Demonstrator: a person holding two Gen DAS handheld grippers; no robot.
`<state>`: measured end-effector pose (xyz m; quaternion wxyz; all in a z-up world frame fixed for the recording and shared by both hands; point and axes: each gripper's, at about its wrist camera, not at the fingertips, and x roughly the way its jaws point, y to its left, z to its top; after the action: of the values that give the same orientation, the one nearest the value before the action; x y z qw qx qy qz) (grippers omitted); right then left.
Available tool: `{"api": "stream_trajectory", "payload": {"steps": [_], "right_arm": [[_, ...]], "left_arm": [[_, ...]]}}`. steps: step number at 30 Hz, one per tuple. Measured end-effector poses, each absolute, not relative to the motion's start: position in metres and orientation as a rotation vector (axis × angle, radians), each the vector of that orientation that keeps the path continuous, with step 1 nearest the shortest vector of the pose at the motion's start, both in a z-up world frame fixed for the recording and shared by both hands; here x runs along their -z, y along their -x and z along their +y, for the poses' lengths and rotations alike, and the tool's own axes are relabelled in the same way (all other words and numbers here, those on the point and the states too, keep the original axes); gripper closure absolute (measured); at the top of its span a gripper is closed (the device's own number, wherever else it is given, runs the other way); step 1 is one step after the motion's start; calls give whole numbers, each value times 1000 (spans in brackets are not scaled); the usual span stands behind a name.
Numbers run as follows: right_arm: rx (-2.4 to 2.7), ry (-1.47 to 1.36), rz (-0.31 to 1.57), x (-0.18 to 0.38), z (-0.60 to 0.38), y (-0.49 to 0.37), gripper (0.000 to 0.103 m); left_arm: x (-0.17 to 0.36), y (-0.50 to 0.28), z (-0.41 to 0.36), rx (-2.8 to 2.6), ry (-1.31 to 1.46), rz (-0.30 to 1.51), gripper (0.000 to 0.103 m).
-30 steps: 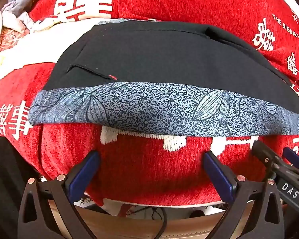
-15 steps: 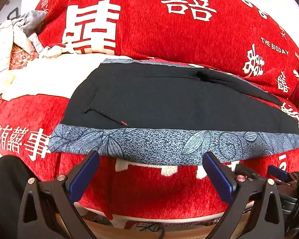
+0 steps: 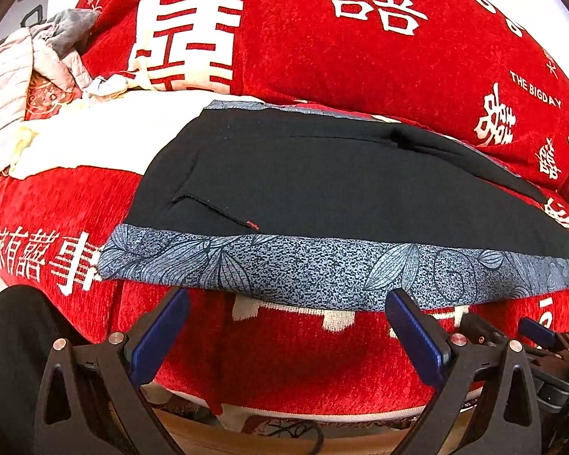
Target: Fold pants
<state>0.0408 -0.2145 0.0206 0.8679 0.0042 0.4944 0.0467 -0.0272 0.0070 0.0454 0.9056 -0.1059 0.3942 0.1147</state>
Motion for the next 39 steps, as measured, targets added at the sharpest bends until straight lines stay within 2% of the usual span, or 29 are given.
{"api": "stream_trajectory", "payload": {"steps": [8,13,20,25,32,39], "right_arm": [[-117,-86,998,-30,-228,-38,0],[-155,-20,932,-49,-216,-37,0],[-280,199,848,-84,-171,-31,0],[-322,241,869,-104,-162,-36,0],[-267,383,880,-118,-152,-46,0],[-348,333,868,-121,-142,-60,0]], "left_arm": [[-53,27,12,-245,206,782,0],[-65,17,13,-258,146,774,0],[-89,-8,27,-219,125,866,0],[-103,-16,45,-254,133,889,0],[-94,-25,67,-264,167,992,0],[-93,-38,58,-242,133,1019,0]]}}
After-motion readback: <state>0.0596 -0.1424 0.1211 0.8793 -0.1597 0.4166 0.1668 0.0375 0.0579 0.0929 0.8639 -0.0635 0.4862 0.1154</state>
